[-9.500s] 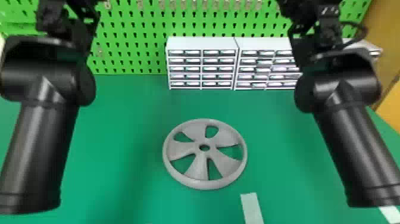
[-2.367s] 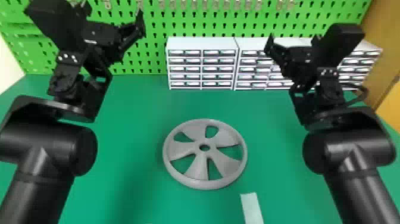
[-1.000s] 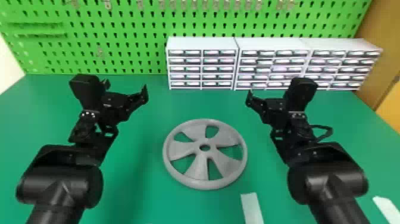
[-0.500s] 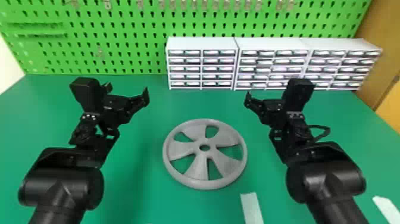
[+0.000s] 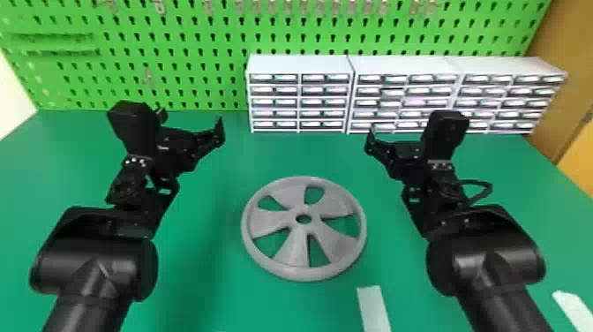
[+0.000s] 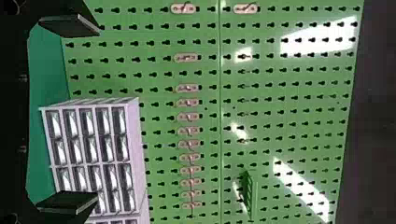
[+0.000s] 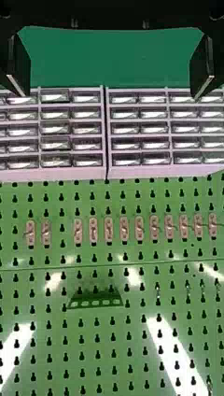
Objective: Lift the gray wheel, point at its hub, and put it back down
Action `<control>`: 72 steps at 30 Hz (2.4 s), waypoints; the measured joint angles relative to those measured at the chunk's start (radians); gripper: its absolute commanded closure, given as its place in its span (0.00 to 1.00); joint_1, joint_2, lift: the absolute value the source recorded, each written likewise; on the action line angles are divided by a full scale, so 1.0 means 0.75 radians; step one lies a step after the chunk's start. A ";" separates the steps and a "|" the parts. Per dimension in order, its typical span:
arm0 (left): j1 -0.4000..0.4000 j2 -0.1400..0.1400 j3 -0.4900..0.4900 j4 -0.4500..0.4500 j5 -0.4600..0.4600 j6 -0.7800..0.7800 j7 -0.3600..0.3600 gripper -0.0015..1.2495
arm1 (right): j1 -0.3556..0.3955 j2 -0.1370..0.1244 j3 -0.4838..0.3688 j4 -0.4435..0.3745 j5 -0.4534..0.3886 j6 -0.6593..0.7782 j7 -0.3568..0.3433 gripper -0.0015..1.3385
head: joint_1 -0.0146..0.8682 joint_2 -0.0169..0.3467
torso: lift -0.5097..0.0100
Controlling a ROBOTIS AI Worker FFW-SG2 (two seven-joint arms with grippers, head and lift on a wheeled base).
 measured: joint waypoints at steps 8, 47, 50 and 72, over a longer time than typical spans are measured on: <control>-0.025 -0.003 -0.010 -0.002 -0.041 -0.005 0.000 0.05 | -0.002 -0.003 0.008 0.002 0.000 -0.016 0.000 0.03 | 0.80 0.18 | 0.81; -0.026 -0.006 0.004 -0.002 -0.018 -0.028 0.000 0.05 | 0.024 -0.006 0.004 -0.002 -0.033 -0.025 0.000 0.03 | 0.80 0.18 | 0.81; -0.026 -0.004 0.002 -0.002 -0.016 -0.030 0.000 0.05 | 0.028 -0.010 0.007 -0.003 -0.040 -0.025 0.000 0.03 | 0.80 0.18 | 0.81; -0.036 0.020 -0.020 -0.002 0.000 -0.033 -0.002 0.05 | 0.064 -0.024 -0.013 -0.056 -0.039 -0.012 0.000 0.03 | 0.80 0.18 | 0.81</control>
